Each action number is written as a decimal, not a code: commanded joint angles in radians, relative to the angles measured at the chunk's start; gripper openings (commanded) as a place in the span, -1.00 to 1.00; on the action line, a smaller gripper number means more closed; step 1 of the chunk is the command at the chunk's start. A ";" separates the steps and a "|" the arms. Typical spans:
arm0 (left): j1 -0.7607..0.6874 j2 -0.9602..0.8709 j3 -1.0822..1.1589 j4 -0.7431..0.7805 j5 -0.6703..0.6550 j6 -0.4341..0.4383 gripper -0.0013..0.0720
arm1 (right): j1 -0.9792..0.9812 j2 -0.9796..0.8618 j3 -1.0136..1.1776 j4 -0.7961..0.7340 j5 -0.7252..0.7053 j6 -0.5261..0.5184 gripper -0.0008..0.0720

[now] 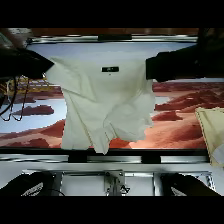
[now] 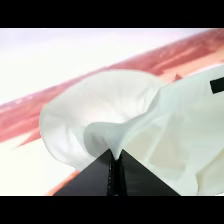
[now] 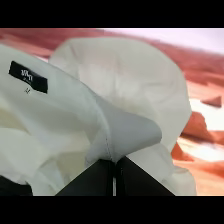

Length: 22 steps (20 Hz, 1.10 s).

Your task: Fold the shirts.

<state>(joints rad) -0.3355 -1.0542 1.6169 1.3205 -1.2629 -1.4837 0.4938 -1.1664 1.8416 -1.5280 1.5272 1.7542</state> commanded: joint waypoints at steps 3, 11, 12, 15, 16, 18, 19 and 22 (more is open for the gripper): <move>-0.001 -0.090 -0.255 -0.066 0.006 -0.026 -0.82 | 0.001 -0.145 -0.069 0.104 0.039 0.001 -0.76; 0.038 -0.198 -0.273 -0.068 -0.009 -0.059 -0.71 | 0.000 -0.226 -0.069 0.138 0.137 -0.075 -0.76; 0.047 -0.198 -0.271 -0.069 -0.011 -0.059 -0.43 | 0.000 -0.226 -0.069 0.138 0.137 -0.077 -0.76; 0.091 -0.198 -0.209 -0.063 -0.105 -0.054 0.28 | 0.000 -0.227 -0.069 0.139 0.130 -0.080 -0.76; 0.119 -0.198 -0.156 -0.049 -0.171 -0.042 0.31 | 0.000 -0.227 -0.069 0.140 0.130 -0.080 -0.76; 0.187 -0.198 -0.025 0.005 -0.294 -0.005 0.31 | 0.000 -0.227 -0.069 0.139 0.130 -0.081 -0.76; 0.232 -0.198 0.051 0.034 -0.343 0.015 0.31 | 0.000 -0.227 -0.069 0.140 0.130 -0.082 -0.76; 0.421 -0.198 0.179 0.107 -0.397 0.070 0.56 | 0.000 -0.227 -0.069 0.140 0.124 -0.085 -0.76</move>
<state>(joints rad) -0.0605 -1.2510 1.6749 1.3453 -1.5539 -1.4631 0.4942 -1.3926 1.7721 -1.3899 1.6558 1.6714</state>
